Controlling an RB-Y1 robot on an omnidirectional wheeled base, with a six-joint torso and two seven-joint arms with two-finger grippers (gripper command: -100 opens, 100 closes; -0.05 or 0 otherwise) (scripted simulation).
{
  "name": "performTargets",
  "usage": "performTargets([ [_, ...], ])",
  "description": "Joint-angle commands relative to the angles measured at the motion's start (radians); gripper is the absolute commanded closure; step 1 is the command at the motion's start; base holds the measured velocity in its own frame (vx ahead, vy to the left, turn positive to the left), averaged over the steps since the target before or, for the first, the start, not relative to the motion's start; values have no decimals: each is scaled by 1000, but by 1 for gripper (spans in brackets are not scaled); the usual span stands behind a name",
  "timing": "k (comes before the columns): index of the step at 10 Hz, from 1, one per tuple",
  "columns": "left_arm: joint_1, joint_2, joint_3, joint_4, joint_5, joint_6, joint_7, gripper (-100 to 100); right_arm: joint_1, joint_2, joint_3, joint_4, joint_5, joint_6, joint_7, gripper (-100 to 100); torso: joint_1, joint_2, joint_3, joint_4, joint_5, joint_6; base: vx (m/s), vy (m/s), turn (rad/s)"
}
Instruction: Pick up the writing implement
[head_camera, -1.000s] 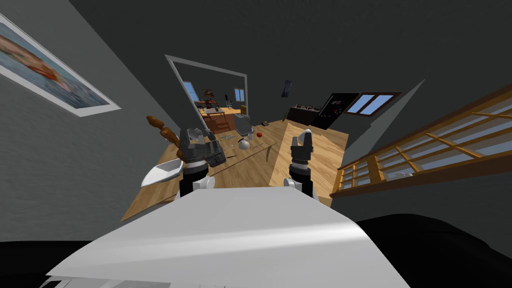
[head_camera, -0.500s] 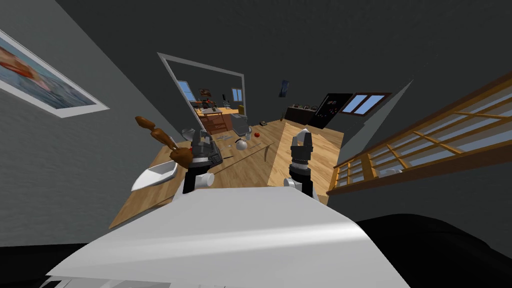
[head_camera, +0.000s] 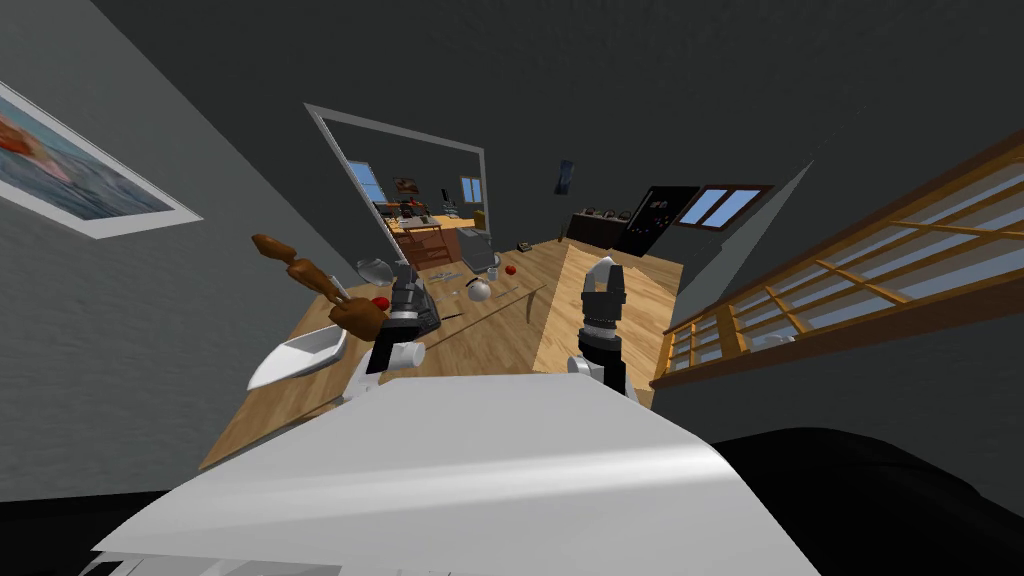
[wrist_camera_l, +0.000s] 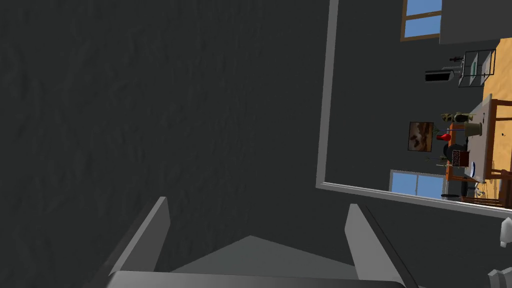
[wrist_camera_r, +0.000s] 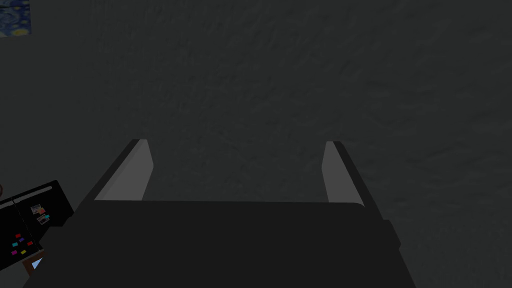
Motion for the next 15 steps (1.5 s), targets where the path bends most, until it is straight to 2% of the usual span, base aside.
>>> performTargets([
  [1,-27,8,8,50,-2,25,1,-100,0,0,0,0,0,0,0,0,0,0,0,0,0,0,19,-20,-19],
  [2,-56,24,22,85,-5,71,6,-100,0,0,0,0,0,0,0,0,1,0,0,0,0,0,18,-29,-45],
  [3,-56,24,22,96,-5,76,6,-100,0,0,0,0,0,0,0,0,0,0,0,0,0,0,15,-23,-20],
  [4,-86,39,36,140,-9,109,12,-100,0,0,0,0,0,0,0,0,0,1,0,0,0,0,22,-25,-33],
  [5,-86,39,36,145,-9,129,12,-100,0,0,0,0,0,0,0,0,0,0,0,0,0,0,19,-21,-20],
  [6,-117,54,50,190,-12,159,18,-100,0,0,0,0,0,0,0,0,0,0,0,0,0,0,28,-23,-36],
  [7,-117,54,50,196,-12,185,18,-100,0,0,0,0,0,0,0,0,0,0,0,0,0,0,25,-21,-22],
  [8,-149,68,65,230,-15,218,24,-100,0,0,0,0,0,0,0,0,1,0,0,0,0,0,29,-27,-36],
  [9,-149,68,65,249,-15,241,24,-100,0,0,0,0,0,0,0,0,1,0,0,0,0,0,22,-19,-17],
  [10,-181,82,80,288,-19,271,30,-100,0,0,0,0,0,0,0,0,1,0,0,0,0,0,33,-20,-48],
  [11,-181,82,80,303,-19,302,30,-100,0,0,0,0,0,0,0,0,1,-1,0,0,0,0,31,-16,-16],
  [12,-213,95,95,347,-23,327,37,-100,0,0,0,0,0,0,0,0,1,0,0,0,0,0,30,-17,-34],
  [13,-213,95,95,359,-23,359,37,-100,0,0,0,0,0,0,0,0,1,0,0,0,0,0,28,-14,-19],
  [14,-213,95,95,359,-23,366,37,-100,0,0,0,0,0,0,0,0,1,0,0,0,0,0,15,-9,2],
  [15,-246,107,110,415,-26,403,44,-100,0,0,0,0,0,0,0,0,1,1,0,0,0,0,26,-18,-34],
])
